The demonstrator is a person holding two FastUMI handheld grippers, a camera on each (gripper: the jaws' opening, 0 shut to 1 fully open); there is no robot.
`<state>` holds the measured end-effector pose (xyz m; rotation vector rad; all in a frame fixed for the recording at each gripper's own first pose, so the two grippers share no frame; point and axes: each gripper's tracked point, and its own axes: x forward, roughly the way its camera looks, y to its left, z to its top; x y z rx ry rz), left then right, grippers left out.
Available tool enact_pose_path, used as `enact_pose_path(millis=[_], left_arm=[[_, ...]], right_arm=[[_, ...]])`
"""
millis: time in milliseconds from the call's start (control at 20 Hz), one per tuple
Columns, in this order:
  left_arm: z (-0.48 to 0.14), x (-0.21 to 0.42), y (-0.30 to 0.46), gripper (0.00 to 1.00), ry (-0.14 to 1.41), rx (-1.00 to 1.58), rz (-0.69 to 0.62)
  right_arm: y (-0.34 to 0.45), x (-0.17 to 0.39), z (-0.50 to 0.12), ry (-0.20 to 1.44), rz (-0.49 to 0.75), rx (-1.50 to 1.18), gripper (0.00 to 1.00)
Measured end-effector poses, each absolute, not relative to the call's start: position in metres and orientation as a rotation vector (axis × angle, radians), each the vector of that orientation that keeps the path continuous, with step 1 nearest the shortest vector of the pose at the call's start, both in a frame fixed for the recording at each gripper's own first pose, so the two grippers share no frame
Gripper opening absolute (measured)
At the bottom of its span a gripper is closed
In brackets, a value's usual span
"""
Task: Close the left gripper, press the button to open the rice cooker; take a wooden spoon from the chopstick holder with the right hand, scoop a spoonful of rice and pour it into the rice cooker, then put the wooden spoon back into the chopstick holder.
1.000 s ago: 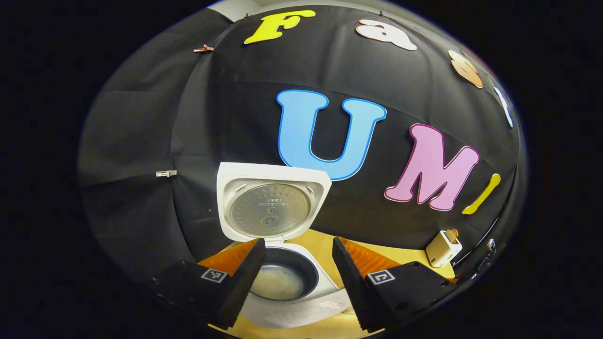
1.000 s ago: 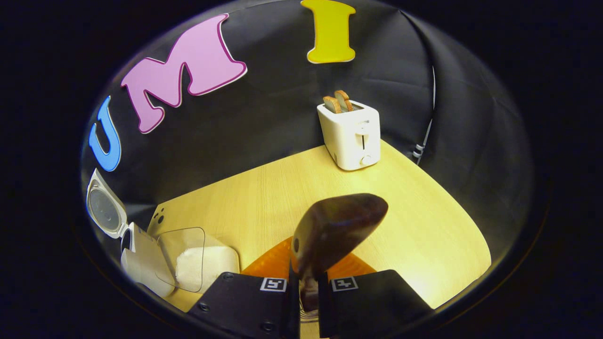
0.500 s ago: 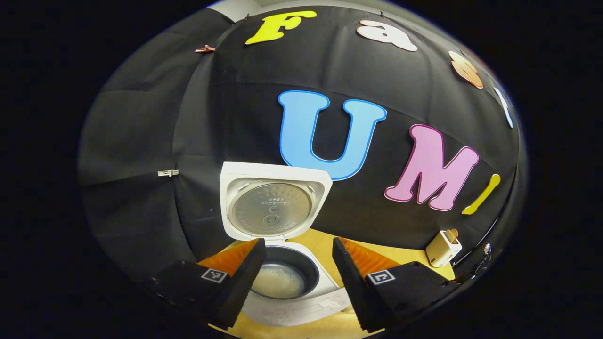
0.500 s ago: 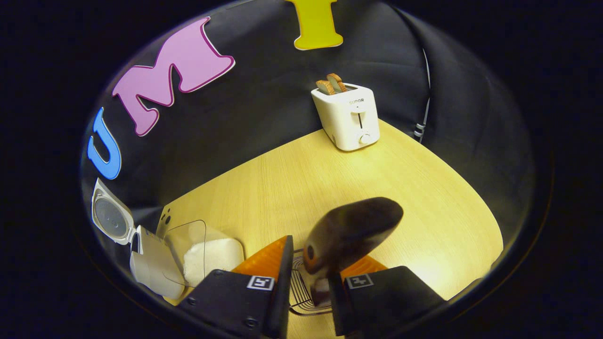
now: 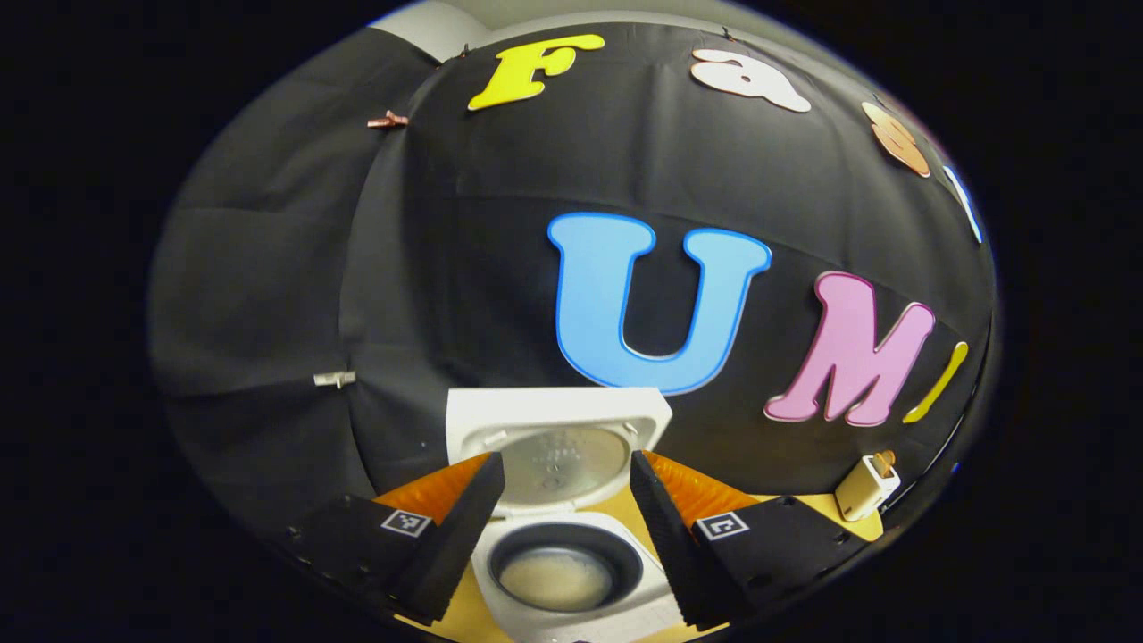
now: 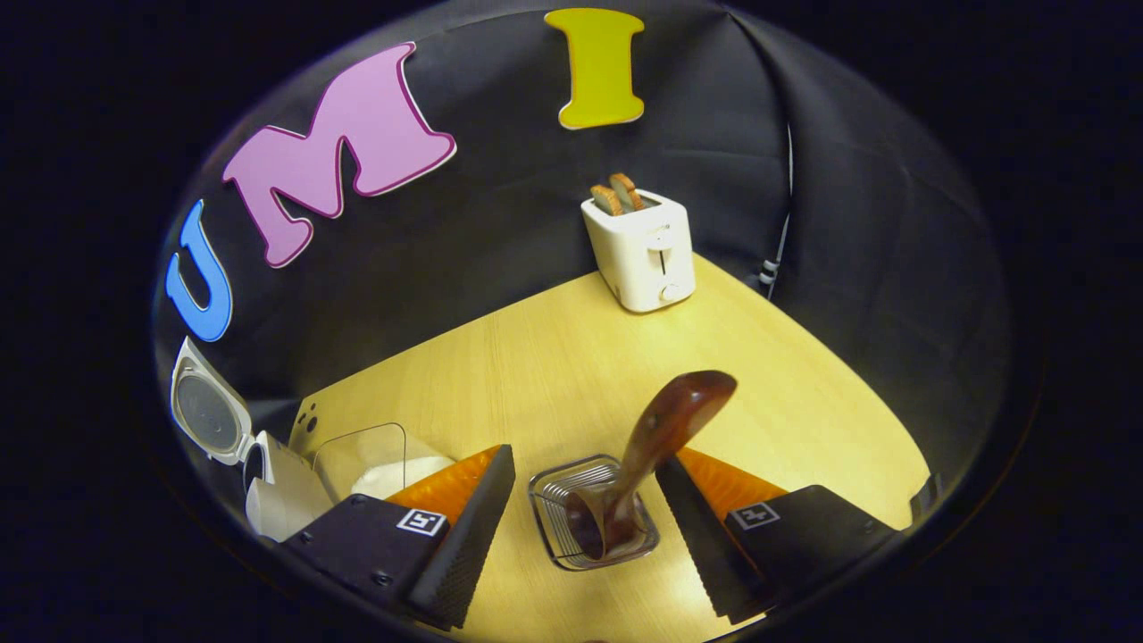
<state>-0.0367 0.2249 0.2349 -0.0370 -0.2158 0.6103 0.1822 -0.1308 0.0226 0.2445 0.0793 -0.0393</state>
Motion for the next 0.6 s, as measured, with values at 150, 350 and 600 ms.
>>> enact_pose_path(millis=[150, 350, 600], left_arm=[[0.27, -0.024, 0.254, 0.92, -0.23, 0.0, 0.644], [0.299, 0.019, 0.282, 0.92, -0.218, -0.006, 0.606], [0.296, 0.083, 0.312, 0.92, -0.117, -0.057, 0.553]], right_arm=[[-0.148, 0.159, 0.044, 0.016, -0.089, 0.221, 0.98], [-0.157, 0.121, 0.056, -0.03, -0.137, 0.228, 0.98], [-0.163, 0.08, 0.042, -0.026, -0.197, 0.253, 0.98]])
